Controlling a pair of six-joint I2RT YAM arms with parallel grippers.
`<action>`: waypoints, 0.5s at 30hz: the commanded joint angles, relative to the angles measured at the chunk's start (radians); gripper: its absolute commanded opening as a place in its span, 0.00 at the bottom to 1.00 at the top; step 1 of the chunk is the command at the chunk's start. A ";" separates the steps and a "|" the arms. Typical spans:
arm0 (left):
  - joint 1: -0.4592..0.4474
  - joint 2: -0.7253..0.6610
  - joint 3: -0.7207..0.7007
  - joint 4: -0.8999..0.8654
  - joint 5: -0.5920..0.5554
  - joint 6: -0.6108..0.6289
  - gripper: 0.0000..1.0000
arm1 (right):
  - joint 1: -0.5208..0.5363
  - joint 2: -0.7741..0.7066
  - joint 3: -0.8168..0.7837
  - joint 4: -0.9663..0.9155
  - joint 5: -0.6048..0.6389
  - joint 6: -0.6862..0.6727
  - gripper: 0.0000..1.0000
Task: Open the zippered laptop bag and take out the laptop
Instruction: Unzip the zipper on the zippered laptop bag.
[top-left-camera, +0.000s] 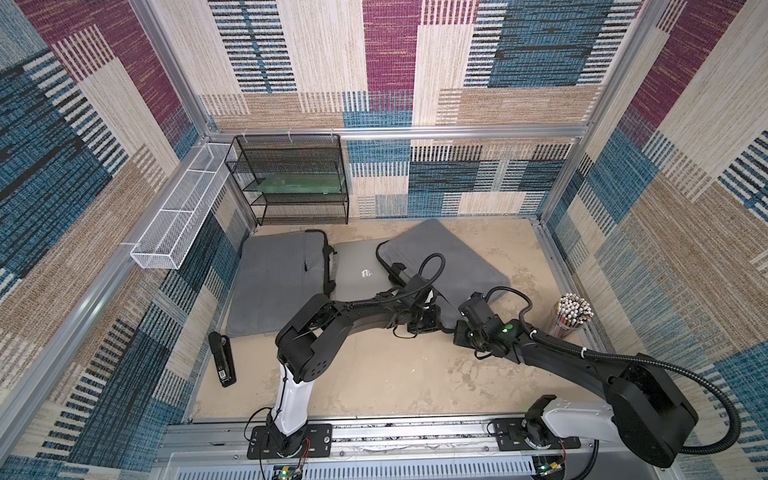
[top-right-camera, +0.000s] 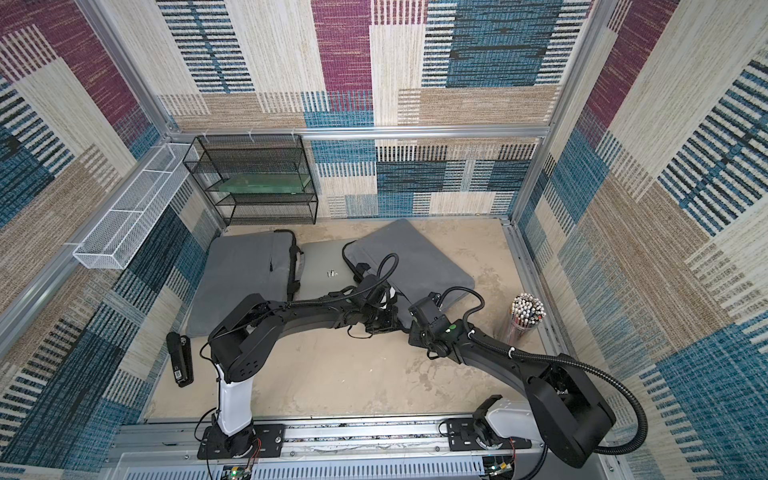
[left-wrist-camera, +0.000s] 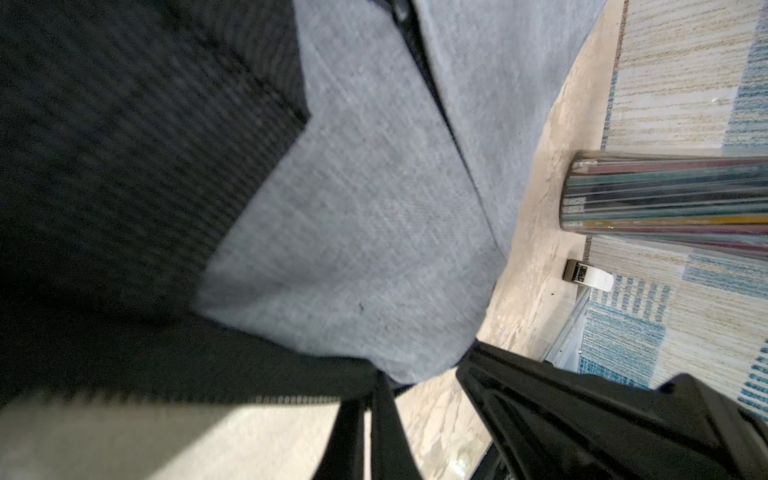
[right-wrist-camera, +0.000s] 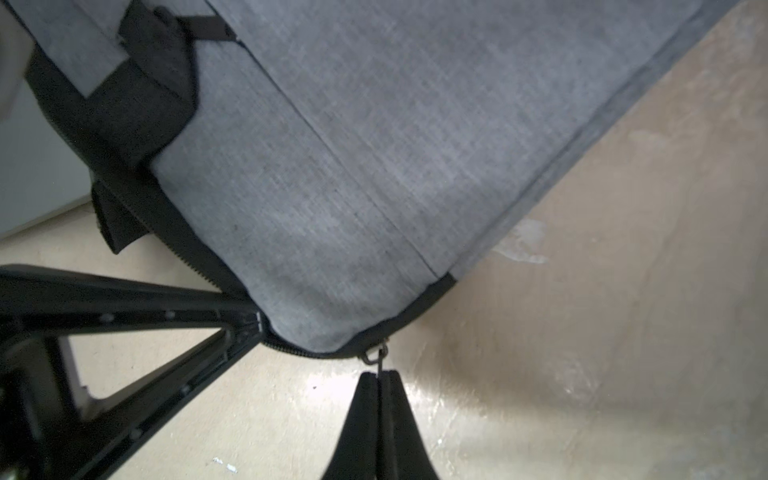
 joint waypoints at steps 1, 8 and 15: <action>0.000 -0.006 0.000 -0.008 -0.007 0.000 0.00 | -0.021 -0.020 -0.014 -0.009 0.038 -0.004 0.00; 0.001 -0.004 0.002 -0.009 0.004 0.010 0.00 | -0.062 -0.052 -0.032 -0.020 0.053 -0.012 0.00; 0.001 -0.003 -0.001 -0.001 0.011 0.011 0.00 | -0.083 -0.050 -0.013 -0.057 0.116 -0.012 0.00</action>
